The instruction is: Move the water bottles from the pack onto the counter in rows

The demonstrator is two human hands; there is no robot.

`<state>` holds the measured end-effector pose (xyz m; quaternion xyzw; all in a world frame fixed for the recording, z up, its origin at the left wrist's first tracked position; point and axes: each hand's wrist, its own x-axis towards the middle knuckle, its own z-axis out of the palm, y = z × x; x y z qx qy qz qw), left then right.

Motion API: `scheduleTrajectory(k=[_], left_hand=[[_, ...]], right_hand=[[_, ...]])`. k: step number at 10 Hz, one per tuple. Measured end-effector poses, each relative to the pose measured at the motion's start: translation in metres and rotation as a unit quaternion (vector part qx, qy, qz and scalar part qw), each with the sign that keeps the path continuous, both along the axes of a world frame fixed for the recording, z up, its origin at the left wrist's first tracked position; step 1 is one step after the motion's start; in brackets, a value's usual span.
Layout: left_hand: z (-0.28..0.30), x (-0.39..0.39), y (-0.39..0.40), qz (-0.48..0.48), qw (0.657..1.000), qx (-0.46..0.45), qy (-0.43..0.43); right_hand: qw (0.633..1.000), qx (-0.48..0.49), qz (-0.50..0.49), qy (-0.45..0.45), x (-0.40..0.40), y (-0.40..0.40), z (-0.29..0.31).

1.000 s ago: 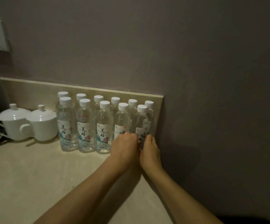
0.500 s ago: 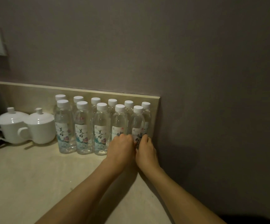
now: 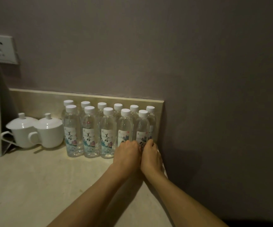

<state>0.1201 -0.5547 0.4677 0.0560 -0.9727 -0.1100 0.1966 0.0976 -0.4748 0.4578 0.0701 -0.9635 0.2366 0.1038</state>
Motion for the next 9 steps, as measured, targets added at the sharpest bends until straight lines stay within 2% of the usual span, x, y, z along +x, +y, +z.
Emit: scheduleTrajectory(k=[3, 6, 8, 9], left_hand=[[-0.015, 0.005, -0.008, -0.045, 0.995, 0.075, 0.052], [-0.023, 0.016, -0.016, -0.077, 0.988, 0.127, 0.049], [-0.027, 0.032, -0.025, -0.104, 0.979, 0.165, 0.059], [-0.025, 0.043, -0.028, -0.121, 0.972, 0.185, 0.079]], right_hand=[[0.999, -0.033, 0.029, -0.012, -0.002, 0.0, -0.003], [0.997, -0.069, 0.025, -0.038, 0.0, 0.001, -0.006], [0.995, -0.091, 0.024, -0.022, 0.012, 0.002, -0.01], [0.992, -0.122, 0.02, 0.017, 0.02, 0.002, -0.01]])
